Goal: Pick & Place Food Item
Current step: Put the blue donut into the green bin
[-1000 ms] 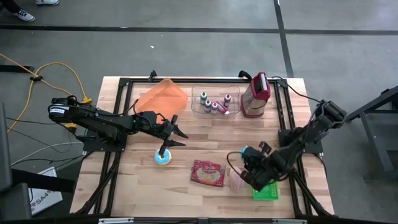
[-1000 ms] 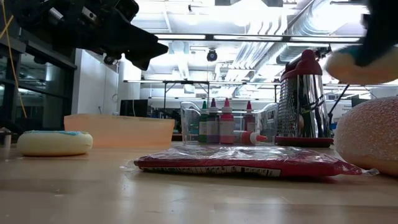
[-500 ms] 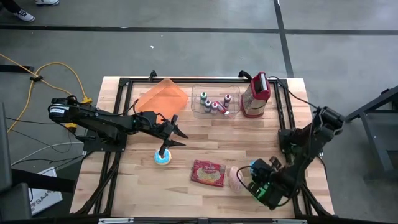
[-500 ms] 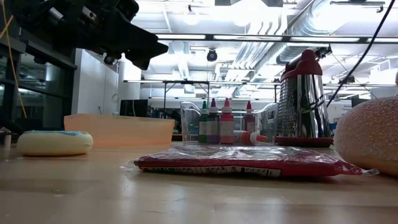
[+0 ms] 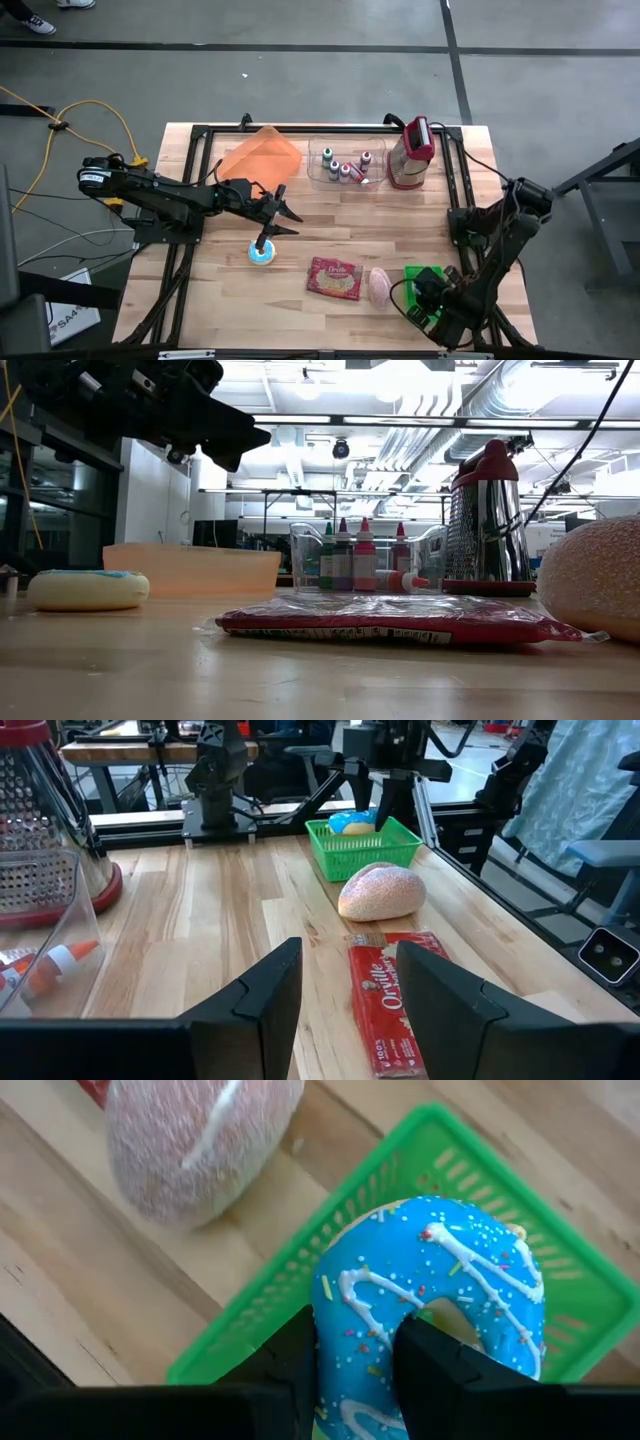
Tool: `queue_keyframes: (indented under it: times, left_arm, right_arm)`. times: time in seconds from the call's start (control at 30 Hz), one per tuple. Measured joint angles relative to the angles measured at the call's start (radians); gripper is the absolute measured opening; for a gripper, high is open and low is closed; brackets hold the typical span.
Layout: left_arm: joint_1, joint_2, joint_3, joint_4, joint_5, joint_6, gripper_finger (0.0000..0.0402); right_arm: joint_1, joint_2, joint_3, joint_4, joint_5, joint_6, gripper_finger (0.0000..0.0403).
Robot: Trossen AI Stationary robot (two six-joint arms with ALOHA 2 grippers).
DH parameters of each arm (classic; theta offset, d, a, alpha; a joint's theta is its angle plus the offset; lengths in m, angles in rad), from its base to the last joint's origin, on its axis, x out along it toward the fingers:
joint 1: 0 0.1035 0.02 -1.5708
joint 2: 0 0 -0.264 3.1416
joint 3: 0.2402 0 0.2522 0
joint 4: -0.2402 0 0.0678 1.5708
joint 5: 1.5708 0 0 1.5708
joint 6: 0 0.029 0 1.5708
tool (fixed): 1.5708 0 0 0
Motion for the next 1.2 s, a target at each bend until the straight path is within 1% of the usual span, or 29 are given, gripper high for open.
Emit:
queue_keyframes:
  times: [0.23,0.63,0.73,1.03,1.2]
  left_arm:
    - [0.0,0.0,0.0,0.0,0.0,0.0,0.0158]
    - [0.0,0.0,0.0,0.0,0.0,0.0,0.0158]
    - [0.0,0.0,0.0,0.0,0.0,0.0,0.0158]
    - [0.0,0.0,0.0,0.0,0.0,0.0,0.0158]
    - [0.0,0.0,0.0,0.0,0.0,0.0,0.0158]
  right_arm:
    - [-0.004,0.041,0.0,-0.003,-0.001,-0.008,0.01]
    - [-0.032,0.055,0.0,-0.017,-0.002,-0.011,0.0102]
    - [-0.04,0.055,0.0,-0.015,-0.003,-0.029,0.0113]
    - [-0.051,0.055,0.0,-0.014,-0.014,-0.026,0.0162]
    - [-0.051,0.055,0.0,-0.01,-0.052,-0.002,0.0171]
